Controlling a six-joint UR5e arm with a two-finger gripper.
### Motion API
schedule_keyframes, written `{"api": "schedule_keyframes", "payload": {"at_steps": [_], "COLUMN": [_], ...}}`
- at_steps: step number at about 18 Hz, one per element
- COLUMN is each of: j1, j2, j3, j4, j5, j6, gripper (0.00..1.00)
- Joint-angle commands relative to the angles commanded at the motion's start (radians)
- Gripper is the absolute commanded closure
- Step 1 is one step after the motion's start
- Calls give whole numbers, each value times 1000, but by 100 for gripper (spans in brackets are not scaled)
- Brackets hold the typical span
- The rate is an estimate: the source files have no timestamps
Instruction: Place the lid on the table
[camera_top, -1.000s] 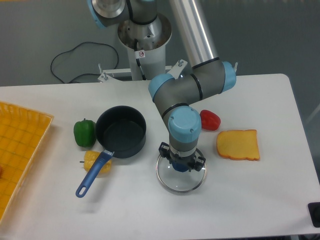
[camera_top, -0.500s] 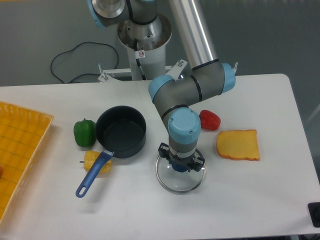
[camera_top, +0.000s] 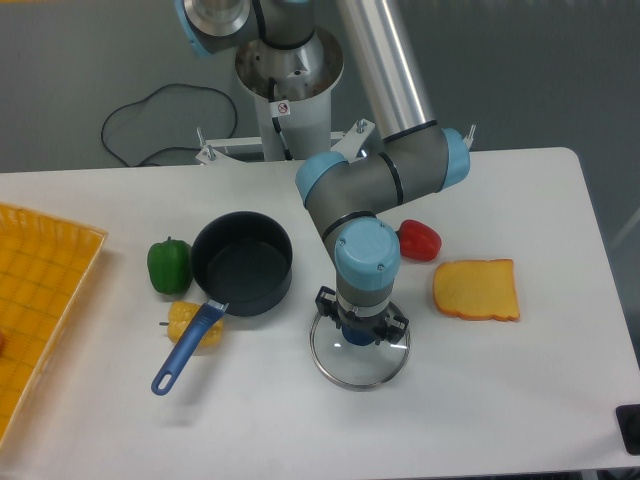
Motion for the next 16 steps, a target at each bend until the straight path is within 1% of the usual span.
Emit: {"api": "schedule_keyframes", "payload": {"at_steps": [2,3,4,9,12,14,16], "j1": [-2,0,-2,-17,-35,-52,-54], "j2": [0,0,0,21,60,72,95], "j3": [0,0,0,29,37,69,78], "j4": [0,0,0,-2,2,-3,-5], "j5": [2,0,2,9,8,12,12], "j6": [0,0,2,11,14,21,63], "gripper": [27,17,0,0,0,0,0]}}
